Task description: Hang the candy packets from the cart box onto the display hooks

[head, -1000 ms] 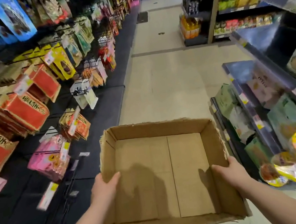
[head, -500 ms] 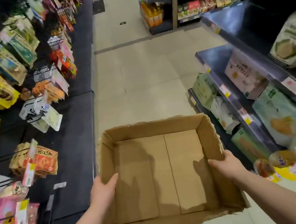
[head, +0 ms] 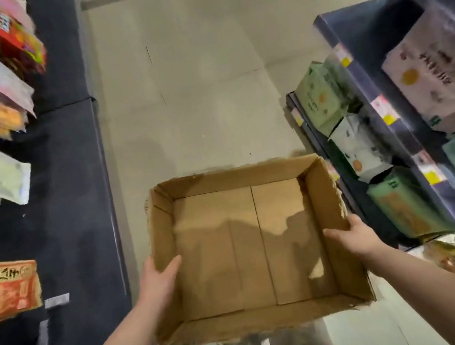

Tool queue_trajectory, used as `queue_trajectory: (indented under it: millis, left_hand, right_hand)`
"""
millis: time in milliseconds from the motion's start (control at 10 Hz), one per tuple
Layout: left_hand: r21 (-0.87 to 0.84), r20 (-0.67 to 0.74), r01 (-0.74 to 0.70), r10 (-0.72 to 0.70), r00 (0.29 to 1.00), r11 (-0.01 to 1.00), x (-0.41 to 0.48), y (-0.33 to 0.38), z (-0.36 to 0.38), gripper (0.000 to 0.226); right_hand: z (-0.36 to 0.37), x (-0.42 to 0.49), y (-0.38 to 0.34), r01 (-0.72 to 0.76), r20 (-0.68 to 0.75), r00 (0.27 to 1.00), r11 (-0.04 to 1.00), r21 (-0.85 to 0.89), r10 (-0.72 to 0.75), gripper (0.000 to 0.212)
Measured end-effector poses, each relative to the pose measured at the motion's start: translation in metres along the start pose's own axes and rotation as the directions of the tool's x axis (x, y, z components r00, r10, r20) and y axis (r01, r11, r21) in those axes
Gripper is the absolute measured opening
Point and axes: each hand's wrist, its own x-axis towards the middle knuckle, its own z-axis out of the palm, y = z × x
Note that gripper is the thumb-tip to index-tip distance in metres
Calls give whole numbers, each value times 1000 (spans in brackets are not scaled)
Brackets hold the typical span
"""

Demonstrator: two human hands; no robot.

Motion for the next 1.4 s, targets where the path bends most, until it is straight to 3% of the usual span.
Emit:
queue_trajectory:
  millis: [400, 500, 600, 800, 1200, 1400]
  left_hand:
    - [69, 3, 281, -282, 959, 957, 214, -79, 97, 70]
    - [49, 22, 308, -310, 951, 950, 255, -105, 126, 61]
    - [56, 29, 334, -336, 941, 941, 293, -128, 152, 58]
    - [153, -12, 333, -335, 942, 930, 356, -174, 194, 57]
    - [157, -49, 309, -305, 951, 938, 412, -217, 228, 49]
    - [184, -28, 276, -276, 961, 943, 397, -215, 226, 61]
  right_hand:
    - [111, 240, 21, -126, 193, 972, 989, -72, 138, 50]
    - [139, 293, 37, -122, 235, 960, 983, -135, 151, 31]
    - [166, 340, 54, -132, 255, 952, 978, -159, 170, 31]
    - [216, 413, 88, -162, 256, 944, 968, -194, 209, 51]
    - [256, 462, 124, -157, 252, 947, 970, -184, 201, 54]
    - [254, 436, 126, -80, 164, 979, 971, -227, 119, 62]
